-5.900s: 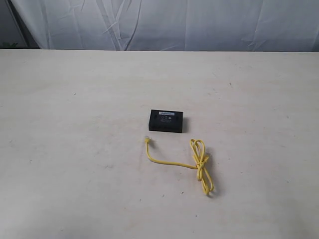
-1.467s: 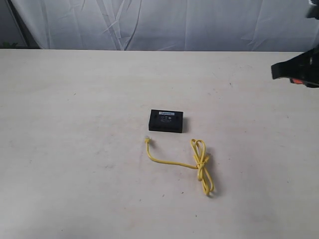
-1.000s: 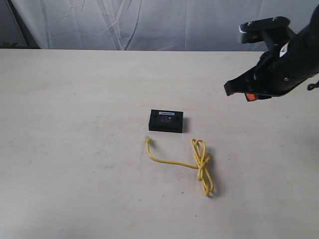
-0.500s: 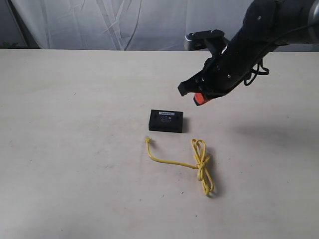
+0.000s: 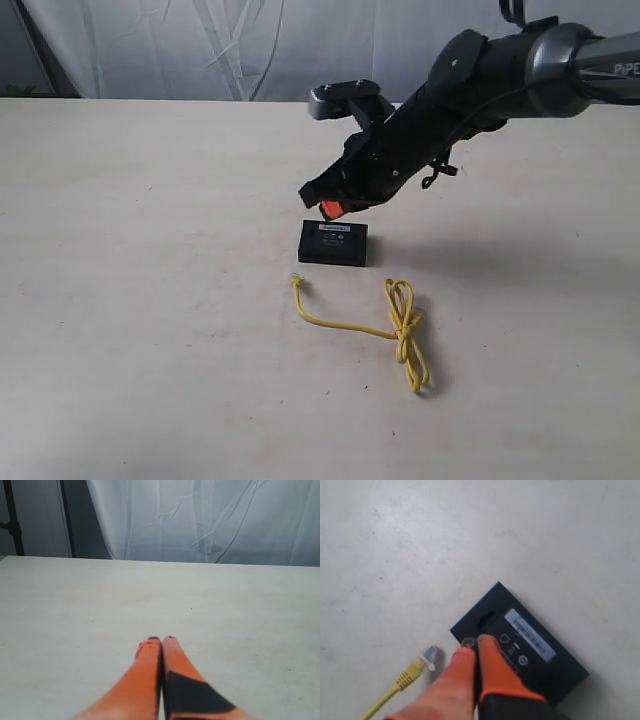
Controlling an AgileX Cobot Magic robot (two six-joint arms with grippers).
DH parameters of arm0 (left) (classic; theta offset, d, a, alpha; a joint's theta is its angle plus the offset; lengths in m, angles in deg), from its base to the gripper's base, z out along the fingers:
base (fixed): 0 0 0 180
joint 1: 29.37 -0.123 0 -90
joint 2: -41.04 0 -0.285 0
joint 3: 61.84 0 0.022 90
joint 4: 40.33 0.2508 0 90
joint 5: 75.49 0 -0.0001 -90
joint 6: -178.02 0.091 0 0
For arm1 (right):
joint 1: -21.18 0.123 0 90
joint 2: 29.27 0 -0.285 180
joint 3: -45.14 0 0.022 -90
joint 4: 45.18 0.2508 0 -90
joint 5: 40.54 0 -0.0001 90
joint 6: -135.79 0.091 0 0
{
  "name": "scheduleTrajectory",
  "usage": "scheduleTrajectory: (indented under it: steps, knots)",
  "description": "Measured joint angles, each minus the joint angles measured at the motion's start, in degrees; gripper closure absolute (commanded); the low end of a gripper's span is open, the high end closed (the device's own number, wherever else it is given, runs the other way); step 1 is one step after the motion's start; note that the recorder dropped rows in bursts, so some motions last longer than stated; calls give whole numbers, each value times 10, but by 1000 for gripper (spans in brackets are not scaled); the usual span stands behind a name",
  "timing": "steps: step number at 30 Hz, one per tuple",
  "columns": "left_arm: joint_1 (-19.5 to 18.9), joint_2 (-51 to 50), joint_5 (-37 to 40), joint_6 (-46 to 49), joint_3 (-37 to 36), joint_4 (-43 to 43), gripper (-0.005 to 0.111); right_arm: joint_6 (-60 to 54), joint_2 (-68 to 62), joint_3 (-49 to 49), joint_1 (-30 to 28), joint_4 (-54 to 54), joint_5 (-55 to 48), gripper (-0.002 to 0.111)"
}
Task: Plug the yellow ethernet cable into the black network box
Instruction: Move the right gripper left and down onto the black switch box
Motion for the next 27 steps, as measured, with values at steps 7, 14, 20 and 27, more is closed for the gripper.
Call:
scheduleTrajectory:
  steps: [7,14,20,27]
  knots:
    - [0,0,0,0,0,0,107,-23,-41,-36,46,14,65,109]
    - [0,0,0,0,0,4,107,-24,-94,-64,63,41,106,109]
    - [0,0,0,0,0,5,107,-22,-110,-64,63,22,121,109]
    - [0,0,0,0,0,5,107,51,-115,-65,63,-64,138,109]
